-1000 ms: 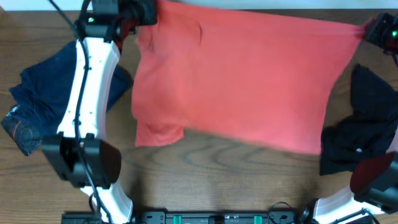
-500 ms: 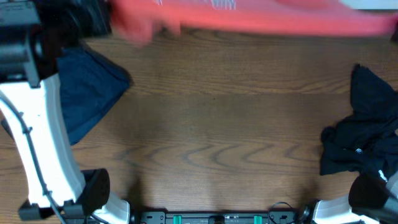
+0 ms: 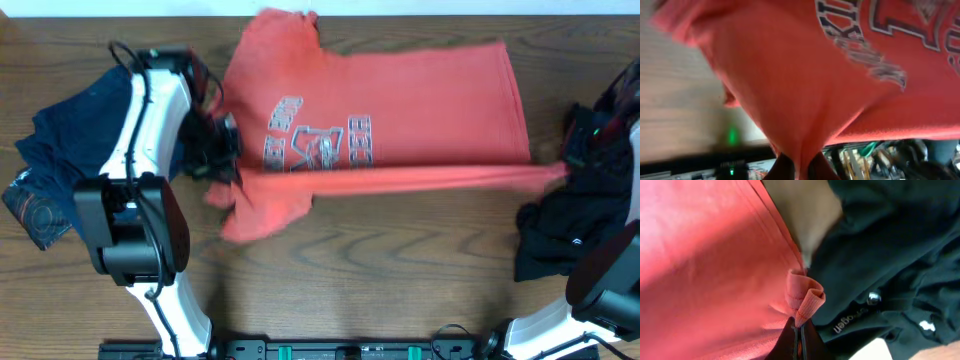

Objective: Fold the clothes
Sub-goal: 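Lay the red t-shirt flat on the table and release both grippers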

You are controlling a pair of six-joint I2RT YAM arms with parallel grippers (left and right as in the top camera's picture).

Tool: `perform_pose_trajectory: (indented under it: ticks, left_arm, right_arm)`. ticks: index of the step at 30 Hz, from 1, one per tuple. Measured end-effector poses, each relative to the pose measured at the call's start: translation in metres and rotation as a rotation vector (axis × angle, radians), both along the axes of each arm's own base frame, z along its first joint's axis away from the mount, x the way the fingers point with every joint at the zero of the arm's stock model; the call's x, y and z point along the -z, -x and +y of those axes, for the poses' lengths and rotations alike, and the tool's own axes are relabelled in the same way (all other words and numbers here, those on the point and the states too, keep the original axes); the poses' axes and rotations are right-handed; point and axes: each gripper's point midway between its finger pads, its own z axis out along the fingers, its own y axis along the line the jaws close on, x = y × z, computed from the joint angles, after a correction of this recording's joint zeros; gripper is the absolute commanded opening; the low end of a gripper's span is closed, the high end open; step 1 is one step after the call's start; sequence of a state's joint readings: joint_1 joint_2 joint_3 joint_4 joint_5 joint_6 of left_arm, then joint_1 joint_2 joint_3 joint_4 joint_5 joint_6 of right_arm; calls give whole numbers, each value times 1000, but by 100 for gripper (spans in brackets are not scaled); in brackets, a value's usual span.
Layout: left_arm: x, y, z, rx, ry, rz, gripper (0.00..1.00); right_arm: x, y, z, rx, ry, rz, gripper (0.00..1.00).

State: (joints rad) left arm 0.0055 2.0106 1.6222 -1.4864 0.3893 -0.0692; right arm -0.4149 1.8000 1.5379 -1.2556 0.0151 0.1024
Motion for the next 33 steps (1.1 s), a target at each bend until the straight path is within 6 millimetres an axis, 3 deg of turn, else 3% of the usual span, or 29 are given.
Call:
perform_pose_trajectory:
  ticks: [3, 5, 8, 16, 21, 26, 33]
  left_arm:
    - [20, 26, 1, 8, -4, 92, 57]
    - [28, 40, 4, 17, -14, 137, 67]
    - [34, 54, 8, 21, -20, 183, 70]
    - [28, 61, 9, 30, -30, 199, 70]
    - [29, 47, 1, 66, -41, 97, 70]
    - [50, 31, -6, 41, -62, 4, 70]
    - [99, 39, -2, -87, -124, -15, 66]
  right_arm:
    - [21, 19, 0, 1, 14, 76, 1]
    - [27, 26, -5, 4, 43, 106, 1]
    - [29, 32, -16, 22, 75, 124, 1]
    - [28, 35, -28, 41, 113, 129, 1]
    - [28, 33, -28, 41, 114, 119, 1]
    - [29, 33, -27, 41, 110, 119, 1]
    - [29, 31, -26, 41, 103, 111, 1]
